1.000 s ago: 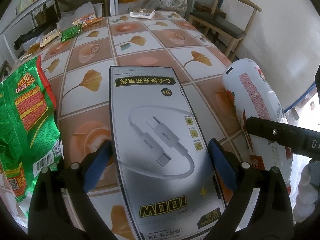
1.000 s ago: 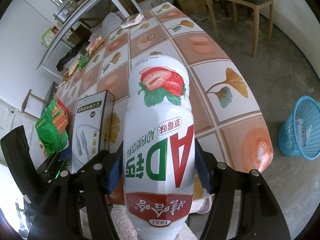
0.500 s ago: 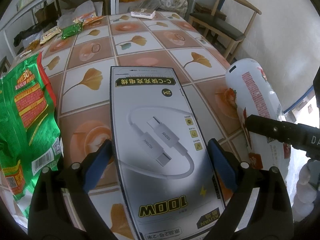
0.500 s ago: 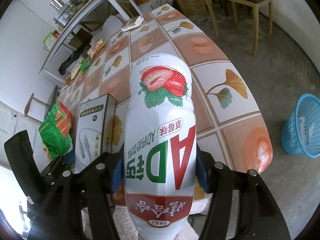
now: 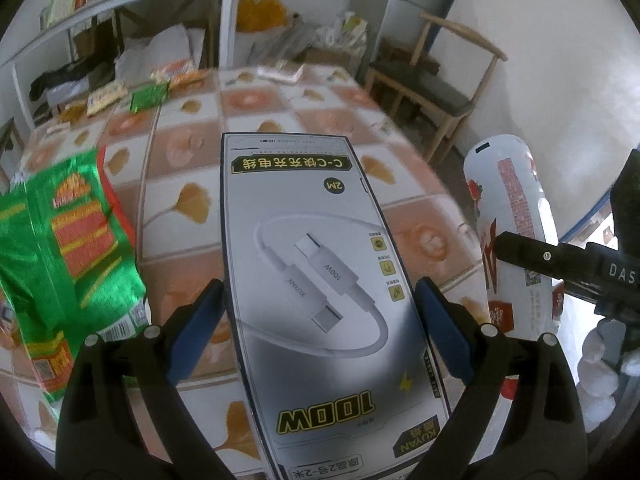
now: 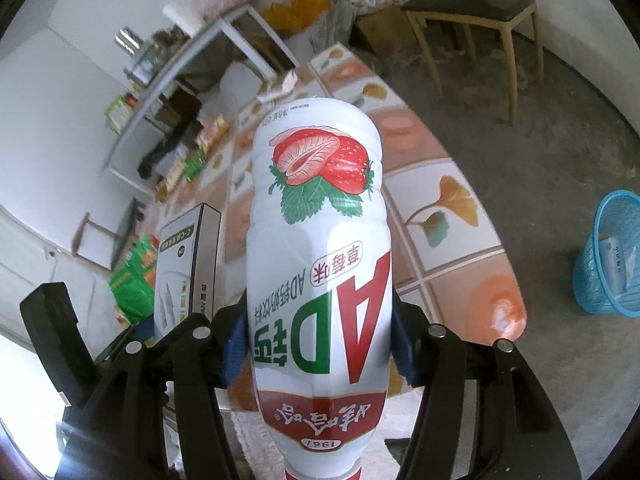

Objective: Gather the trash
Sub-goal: 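Carry the charger box and drink bottle over the blue wastebasket and open both tools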

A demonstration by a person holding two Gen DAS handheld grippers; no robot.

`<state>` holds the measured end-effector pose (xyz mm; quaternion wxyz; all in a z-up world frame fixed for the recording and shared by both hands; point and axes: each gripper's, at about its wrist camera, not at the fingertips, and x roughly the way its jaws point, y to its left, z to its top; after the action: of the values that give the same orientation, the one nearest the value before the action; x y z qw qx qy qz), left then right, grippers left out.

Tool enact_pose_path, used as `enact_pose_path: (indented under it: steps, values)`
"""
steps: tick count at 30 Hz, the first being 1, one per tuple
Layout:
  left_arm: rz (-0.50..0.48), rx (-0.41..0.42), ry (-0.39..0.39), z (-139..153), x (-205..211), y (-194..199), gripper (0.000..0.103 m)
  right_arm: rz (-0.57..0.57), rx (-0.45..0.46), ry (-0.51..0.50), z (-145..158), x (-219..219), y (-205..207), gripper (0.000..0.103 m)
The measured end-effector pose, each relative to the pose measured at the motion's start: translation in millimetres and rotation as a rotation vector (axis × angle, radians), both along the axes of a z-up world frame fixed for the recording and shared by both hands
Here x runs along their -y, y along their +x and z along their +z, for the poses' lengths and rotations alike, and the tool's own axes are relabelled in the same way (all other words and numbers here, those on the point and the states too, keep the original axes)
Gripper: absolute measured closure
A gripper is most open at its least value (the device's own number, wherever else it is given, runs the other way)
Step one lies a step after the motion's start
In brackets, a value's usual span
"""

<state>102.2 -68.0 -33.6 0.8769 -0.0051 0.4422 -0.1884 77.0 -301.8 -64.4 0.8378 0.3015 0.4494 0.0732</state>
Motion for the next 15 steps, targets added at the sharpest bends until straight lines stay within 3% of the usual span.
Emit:
enact_pose_path:
  steps: [6,11,15]
  values:
    - [-0.110,0.062,-0.035,36.0,35.8,-11.2,0.012,-0.123,0.092,0.043,24.9,48.1,-41.5,0.046]
    - [-0.266,0.069,-0.099,59.7,89.6,-19.3,0.012,-0.351,0.143,0.036,39.0,119.6,-115.3,0.046]
    - [-0.416,0.033,-0.136,64.9,149.5,-28.3,0.012,-0.532,0.125,0.038,28.8,172.1,-176.6,0.046]
